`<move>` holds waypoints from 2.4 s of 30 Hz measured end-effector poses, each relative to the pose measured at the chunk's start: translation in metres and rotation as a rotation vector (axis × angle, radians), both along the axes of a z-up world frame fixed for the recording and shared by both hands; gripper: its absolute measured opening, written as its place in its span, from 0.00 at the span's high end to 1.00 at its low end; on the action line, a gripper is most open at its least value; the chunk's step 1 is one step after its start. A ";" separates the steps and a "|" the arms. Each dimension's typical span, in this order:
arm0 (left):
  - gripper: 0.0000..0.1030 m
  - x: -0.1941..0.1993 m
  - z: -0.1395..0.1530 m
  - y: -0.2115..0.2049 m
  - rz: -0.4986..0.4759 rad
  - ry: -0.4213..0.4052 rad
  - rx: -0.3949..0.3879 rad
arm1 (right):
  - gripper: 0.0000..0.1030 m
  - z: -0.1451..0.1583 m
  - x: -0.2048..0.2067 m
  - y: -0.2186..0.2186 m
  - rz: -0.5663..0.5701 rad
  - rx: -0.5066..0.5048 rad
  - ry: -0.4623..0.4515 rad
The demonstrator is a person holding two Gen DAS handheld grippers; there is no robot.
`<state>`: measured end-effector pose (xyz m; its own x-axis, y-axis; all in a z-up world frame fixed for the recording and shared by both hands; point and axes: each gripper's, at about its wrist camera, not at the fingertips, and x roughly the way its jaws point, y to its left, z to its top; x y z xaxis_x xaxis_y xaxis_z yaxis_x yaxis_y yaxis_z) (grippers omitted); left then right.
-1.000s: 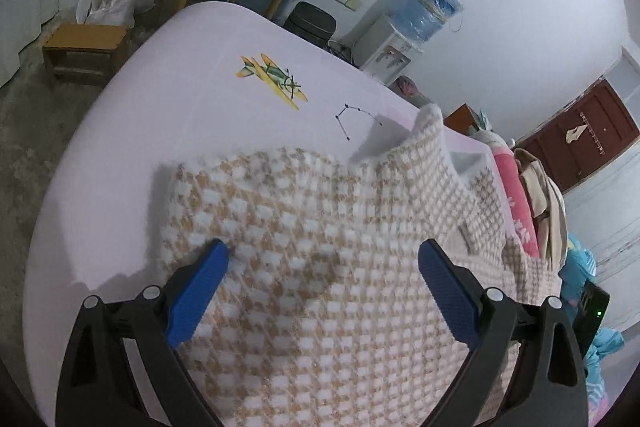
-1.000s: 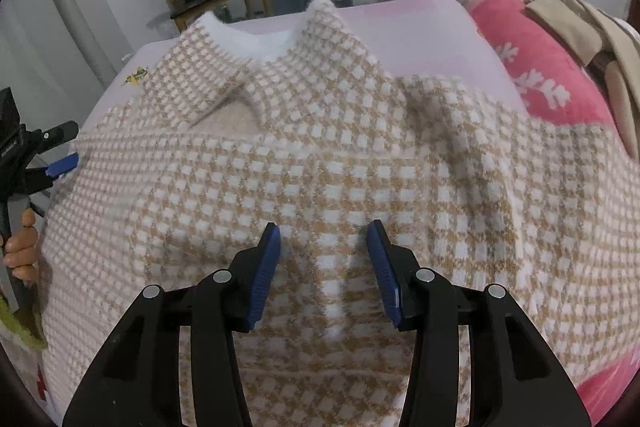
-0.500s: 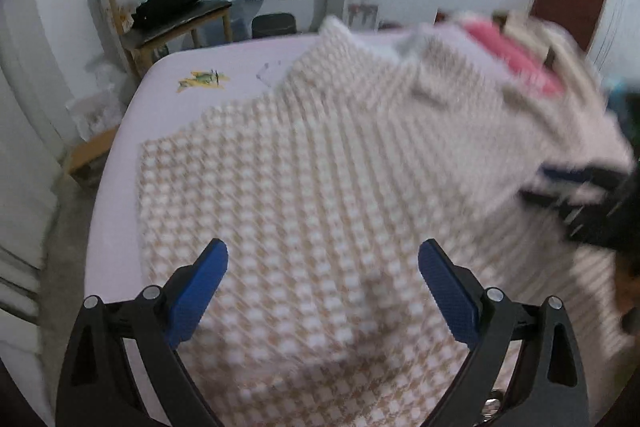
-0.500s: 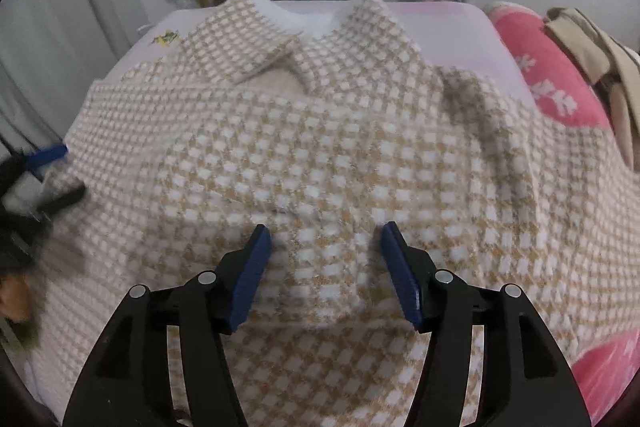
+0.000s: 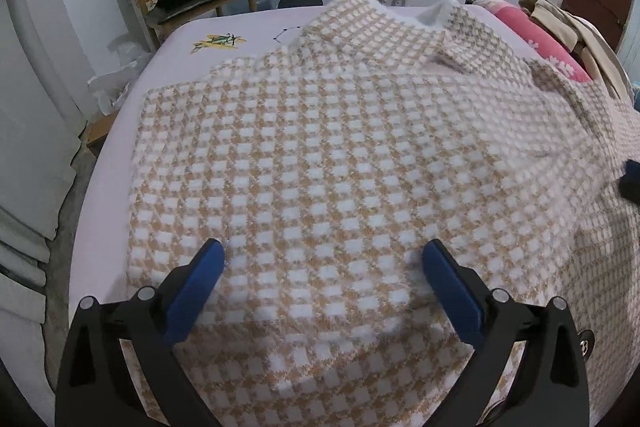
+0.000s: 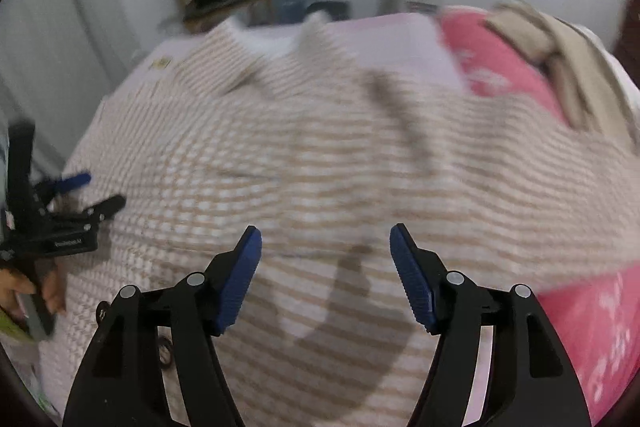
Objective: Fold large clothes
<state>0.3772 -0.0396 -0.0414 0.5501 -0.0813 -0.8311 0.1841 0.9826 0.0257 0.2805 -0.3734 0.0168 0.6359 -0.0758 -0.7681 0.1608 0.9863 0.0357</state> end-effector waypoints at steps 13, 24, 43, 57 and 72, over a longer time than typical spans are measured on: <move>0.05 -0.007 -0.002 0.003 0.008 -0.045 -0.011 | 0.38 0.023 -0.144 -0.277 -0.665 0.377 -0.164; 0.05 -0.007 -0.002 0.002 0.009 -0.046 -0.012 | 0.49 -0.006 -0.146 -0.374 -0.839 0.599 -0.220; 0.05 -0.007 -0.002 0.002 0.010 -0.048 -0.012 | 0.87 0.026 -0.129 -0.377 -0.842 0.466 -0.252; 0.05 -0.007 -0.002 0.002 0.017 -0.049 -0.009 | 0.87 0.238 -0.048 -0.115 -0.217 -0.071 -0.457; 0.05 -0.067 0.054 0.098 -0.053 -0.154 -0.191 | 0.82 0.080 0.085 0.178 0.394 -0.055 -0.110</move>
<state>0.3097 0.0586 0.0121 0.6595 -0.2613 -0.7049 0.2440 0.9613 -0.1281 0.3658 -0.1950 0.0964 0.7025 0.1511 -0.6954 -0.2318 0.9725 -0.0229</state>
